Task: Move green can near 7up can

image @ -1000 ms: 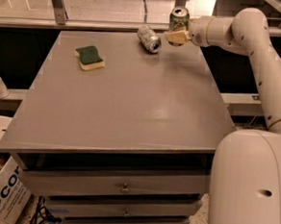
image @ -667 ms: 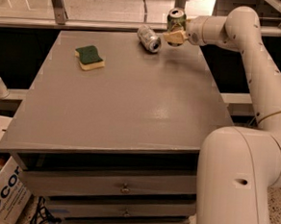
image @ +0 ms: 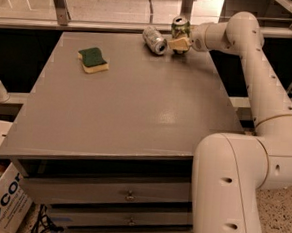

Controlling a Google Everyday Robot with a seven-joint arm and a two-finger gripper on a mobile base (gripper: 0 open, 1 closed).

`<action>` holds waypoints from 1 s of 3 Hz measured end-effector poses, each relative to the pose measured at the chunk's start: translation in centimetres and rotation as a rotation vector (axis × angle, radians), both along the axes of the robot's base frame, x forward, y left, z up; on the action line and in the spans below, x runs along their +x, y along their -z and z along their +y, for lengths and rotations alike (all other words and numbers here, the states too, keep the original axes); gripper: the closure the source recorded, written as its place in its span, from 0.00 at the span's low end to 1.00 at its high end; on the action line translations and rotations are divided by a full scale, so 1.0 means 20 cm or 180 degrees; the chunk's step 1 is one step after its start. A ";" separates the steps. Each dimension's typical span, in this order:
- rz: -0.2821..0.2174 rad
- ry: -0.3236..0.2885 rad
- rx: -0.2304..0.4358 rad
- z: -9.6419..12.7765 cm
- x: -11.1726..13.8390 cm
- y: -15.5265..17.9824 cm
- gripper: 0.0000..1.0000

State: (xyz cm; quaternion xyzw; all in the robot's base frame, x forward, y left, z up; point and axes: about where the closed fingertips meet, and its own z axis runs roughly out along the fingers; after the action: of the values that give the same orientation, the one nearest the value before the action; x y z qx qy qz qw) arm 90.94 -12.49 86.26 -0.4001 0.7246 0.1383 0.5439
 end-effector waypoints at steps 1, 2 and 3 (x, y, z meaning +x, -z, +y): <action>0.0134 0.0048 -0.0003 0.00 0.01 0.06 1.00; 0.0271 0.0081 0.0014 -0.01 0.00 0.09 0.82; 0.0271 0.0081 0.0014 -0.01 0.00 0.08 0.59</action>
Offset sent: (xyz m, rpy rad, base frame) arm 0.0216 -0.0196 -0.0100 0.0117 0.1384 -0.0467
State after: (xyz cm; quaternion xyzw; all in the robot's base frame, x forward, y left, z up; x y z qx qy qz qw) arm 91.01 -12.63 84.72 -0.3834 0.7518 0.1498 0.5152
